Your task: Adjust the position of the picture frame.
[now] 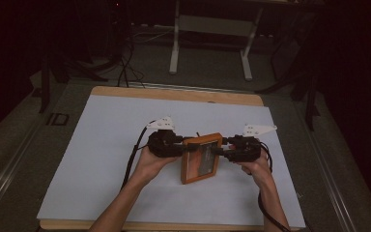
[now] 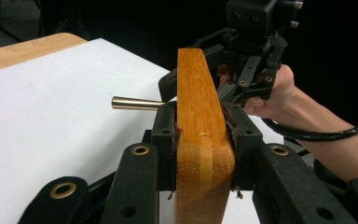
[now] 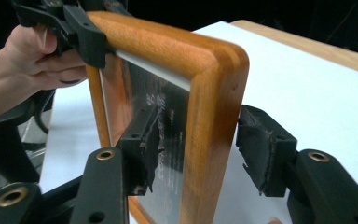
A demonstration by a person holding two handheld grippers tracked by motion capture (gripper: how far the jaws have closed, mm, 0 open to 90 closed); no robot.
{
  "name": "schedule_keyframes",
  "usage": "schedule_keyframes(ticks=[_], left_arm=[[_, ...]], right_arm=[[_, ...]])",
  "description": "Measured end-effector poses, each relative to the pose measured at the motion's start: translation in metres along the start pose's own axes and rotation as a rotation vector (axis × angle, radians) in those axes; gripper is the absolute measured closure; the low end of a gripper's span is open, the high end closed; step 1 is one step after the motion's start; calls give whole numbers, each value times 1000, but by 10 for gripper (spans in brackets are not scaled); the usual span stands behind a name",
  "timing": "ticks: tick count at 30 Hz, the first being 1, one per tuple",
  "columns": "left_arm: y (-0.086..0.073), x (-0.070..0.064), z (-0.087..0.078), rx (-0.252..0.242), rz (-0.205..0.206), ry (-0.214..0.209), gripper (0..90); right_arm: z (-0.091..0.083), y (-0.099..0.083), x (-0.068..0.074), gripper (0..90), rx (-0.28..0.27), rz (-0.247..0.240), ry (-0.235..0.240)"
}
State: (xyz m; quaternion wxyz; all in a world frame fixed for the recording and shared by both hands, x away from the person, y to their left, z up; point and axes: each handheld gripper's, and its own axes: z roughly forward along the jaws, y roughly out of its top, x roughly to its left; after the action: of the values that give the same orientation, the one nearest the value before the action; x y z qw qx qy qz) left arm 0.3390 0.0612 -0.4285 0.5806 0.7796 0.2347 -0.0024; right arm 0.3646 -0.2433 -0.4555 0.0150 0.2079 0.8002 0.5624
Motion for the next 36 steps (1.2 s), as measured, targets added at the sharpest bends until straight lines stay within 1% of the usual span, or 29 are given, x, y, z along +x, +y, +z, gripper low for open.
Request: schedule_keyframes(ticks=[1,4,5,7,11,12,14,16,18,19,20,22,23,24,26,29,30,32,33,34,36], left_arm=[[0,0,-2,-1,6,-4,699],[-2,2,-7,-1,15,-18,699],[-3,3,-8,-1,17,-23,699],[-4,6,-13,-7,14,-31,699],[-5,9,-18,-14,11,-45,698],[-6,12,-21,-17,6,-55,697],[-6,13,-23,-18,1,-61,696],[-7,16,-27,-5,4,-69,693],[-8,16,-27,3,6,-68,690],[-10,18,-29,14,3,-63,686],[-10,18,-29,14,3,-63,682],[-11,19,-30,15,-4,-63,674],[-14,23,-32,11,-15,-59,674],[-17,26,-35,-4,-36,-57,648],[-20,29,-38,-24,-58,-62,637],[-23,32,-43,-35,-67,-62,623],[-26,34,-47,-42,-75,-58,617],[-27,34,-49,-47,-79,-59,613],[-28,35,-51,-51,-84,-58,607],[-31,36,-55,-56,-89,-56,606],[-33,37,-58,-58,-90,-56,601]], right_arm=[[4,0,1,472,9,-1,14],[8,1,3,479,17,-3,27],[12,3,5,520,17,-8,51],[15,5,7,526,22,-22,54],[17,6,8,543,20,-22,59],[18,6,10,563,6,-26,70],[19,5,11,568,2,-27,71],[23,3,13,583,-6,-18,86],[24,3,13,584,-2,-14,88],[28,1,14,590,8,0,86],[29,0,14,592,11,8,88],[29,0,14,592,11,8,88],[31,0,15,598,13,13,86],[37,-1,17,613,19,32,80],[40,-1,19,624,22,49,86],[46,-2,21,639,12,75,101],[48,-2,22,645,8,82,108],[50,-2,23,648,5,89,112],[54,-2,25,656,3,103,122],[55,-2,25,657,1,107,125],[59,-3,28,660,2,116,131]])
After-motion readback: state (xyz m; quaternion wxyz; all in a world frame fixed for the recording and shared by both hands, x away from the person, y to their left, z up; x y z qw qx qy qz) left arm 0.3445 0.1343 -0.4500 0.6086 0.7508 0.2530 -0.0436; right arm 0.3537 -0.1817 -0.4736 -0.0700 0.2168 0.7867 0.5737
